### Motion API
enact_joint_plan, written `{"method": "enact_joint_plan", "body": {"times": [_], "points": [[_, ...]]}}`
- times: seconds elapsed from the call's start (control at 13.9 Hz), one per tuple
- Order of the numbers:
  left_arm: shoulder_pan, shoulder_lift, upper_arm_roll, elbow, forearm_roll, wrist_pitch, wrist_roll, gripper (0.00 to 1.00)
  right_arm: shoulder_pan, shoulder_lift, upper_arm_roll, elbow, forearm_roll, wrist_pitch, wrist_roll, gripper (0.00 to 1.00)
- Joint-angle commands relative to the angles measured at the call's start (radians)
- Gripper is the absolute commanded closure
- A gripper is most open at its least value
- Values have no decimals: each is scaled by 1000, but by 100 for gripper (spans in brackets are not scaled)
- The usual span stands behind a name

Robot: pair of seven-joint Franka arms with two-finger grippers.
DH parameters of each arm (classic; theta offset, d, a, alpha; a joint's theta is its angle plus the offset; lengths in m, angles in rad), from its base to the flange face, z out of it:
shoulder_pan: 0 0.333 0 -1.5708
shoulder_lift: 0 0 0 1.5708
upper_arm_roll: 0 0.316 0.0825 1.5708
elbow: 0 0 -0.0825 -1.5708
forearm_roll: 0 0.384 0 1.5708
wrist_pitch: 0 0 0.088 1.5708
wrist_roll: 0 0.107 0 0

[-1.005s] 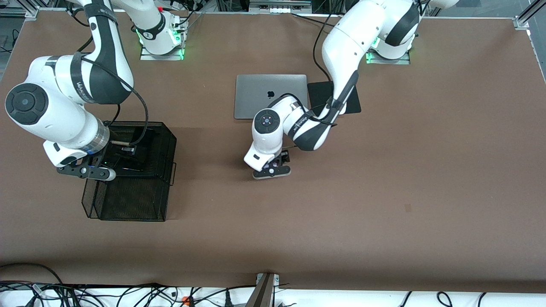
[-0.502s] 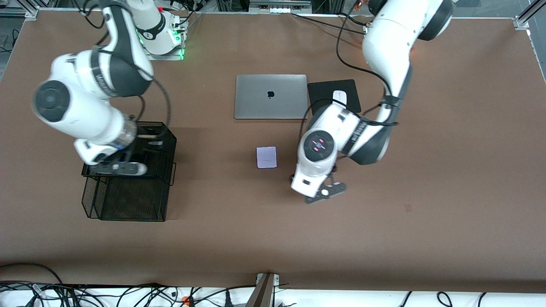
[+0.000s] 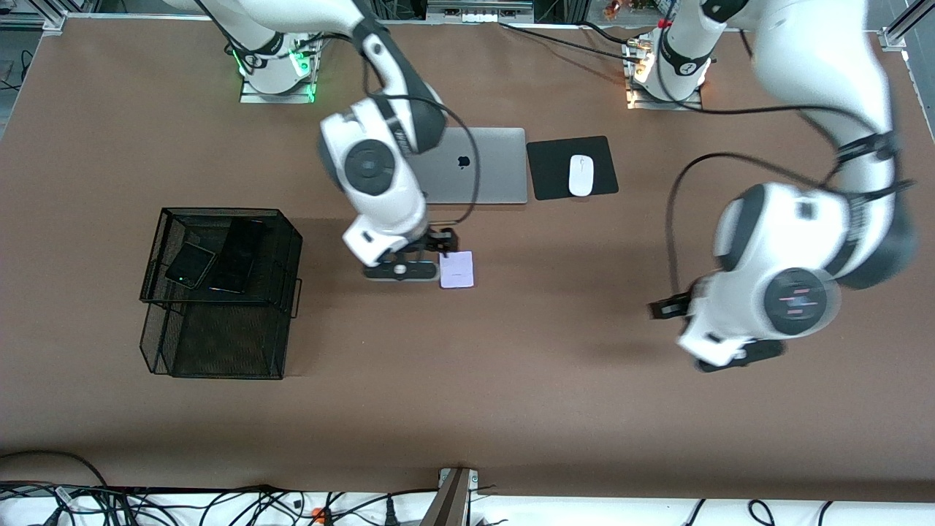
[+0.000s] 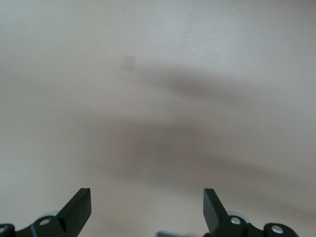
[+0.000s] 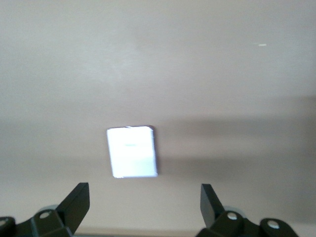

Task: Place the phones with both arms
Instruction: 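Grasp the Huawei with the right gripper while the left gripper withdraws to rest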

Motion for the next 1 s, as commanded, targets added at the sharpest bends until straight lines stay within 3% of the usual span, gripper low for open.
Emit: {"method": "enact_joint_plan", "body": {"times": [0.0,0.29,0.57,0.93], "points": [[61,-119,-10,-79,-12,-58,112,0,19,100,-13,53,10,46,-1,1],[103,-270,-13,-208,-17,-67,192,0,49,184,13,49,16,113,-5,0],[104,-362,-20,-298,-28,-70,233,0,50,211,36,33,4,177,-13,0],[83,-514,48,-447,-31,-64,411,0,67,211,36,9,-21,195,-64,0]]}}
